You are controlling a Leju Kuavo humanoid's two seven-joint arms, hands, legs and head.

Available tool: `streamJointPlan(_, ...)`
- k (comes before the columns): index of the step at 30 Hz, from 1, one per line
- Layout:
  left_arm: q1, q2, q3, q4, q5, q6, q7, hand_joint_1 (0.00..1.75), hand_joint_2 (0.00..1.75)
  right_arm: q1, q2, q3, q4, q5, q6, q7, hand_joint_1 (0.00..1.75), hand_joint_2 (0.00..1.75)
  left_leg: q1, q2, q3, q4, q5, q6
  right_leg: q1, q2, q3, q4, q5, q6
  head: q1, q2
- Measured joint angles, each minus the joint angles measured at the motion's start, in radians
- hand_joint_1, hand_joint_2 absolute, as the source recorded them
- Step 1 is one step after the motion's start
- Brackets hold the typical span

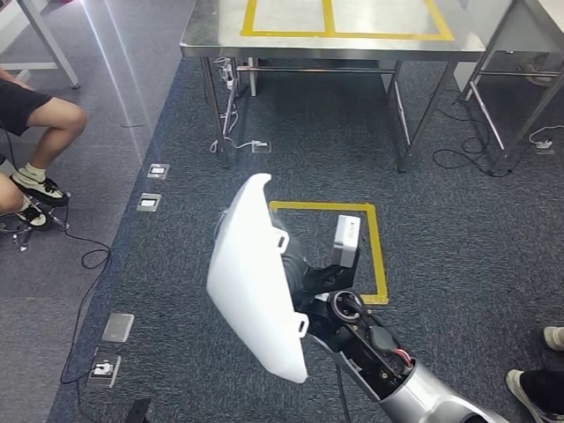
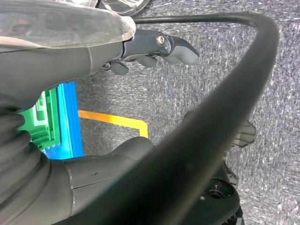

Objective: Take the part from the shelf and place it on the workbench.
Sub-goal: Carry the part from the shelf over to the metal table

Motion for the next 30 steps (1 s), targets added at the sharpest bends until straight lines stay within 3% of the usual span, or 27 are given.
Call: streamJointPlan(30, 0.001, -0.001, 0.022, 0.000, 0.031, -0.044, -0.012, 0.00, 1.75, 0.001, 0.000, -0.001, 0.023, 0.019, -0.065, 0.029, 1.75, 1.75, 0.002, 0.001, 0.003, -0.003, 0.001, -0.001, 0.002, 0.000, 0.000, 0.001, -0.001, -0.002, -0.005, 0.000)
